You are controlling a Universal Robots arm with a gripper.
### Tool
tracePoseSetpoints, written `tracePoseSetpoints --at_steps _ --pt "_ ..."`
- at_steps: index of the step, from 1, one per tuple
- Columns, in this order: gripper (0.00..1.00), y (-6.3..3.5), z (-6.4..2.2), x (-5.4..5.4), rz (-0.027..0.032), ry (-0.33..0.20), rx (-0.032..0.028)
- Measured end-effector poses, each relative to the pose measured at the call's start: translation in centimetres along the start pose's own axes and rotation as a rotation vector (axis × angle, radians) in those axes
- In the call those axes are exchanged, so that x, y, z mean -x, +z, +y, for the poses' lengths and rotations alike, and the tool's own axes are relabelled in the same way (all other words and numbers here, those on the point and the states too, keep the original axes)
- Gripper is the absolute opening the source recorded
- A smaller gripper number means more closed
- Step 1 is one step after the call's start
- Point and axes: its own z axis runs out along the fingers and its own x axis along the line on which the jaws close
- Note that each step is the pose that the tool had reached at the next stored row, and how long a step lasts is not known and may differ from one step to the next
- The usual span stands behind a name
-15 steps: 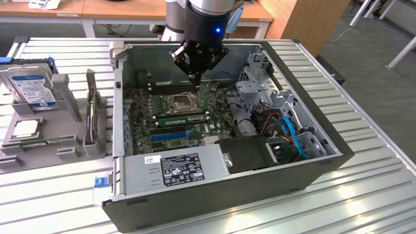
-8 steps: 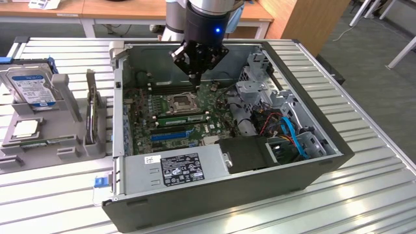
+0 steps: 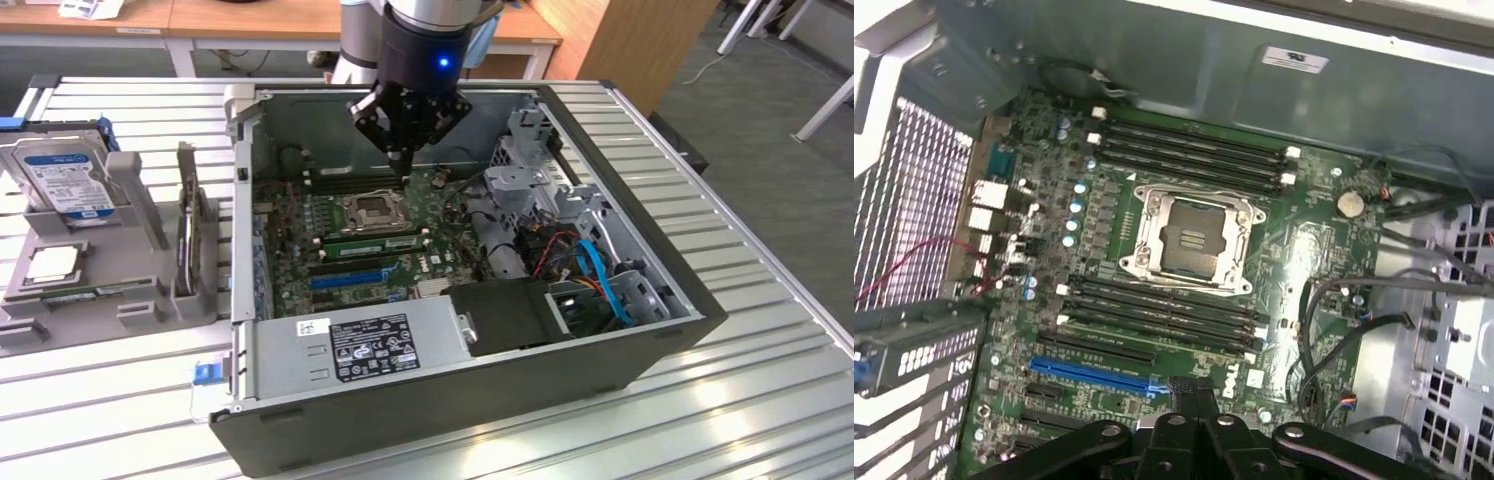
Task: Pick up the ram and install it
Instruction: 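Press down the ram until it locks into place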
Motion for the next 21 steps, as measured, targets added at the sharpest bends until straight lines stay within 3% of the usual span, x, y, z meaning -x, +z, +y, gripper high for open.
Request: tracePoseSetpoints --at_steps 12,21 --pt "0.1 0.0 0.0 0.0 -0.0066 0.11 0.0009" --pt "0.1 -0.01 0.0 0.0 -0.0045 0.116 0.001"
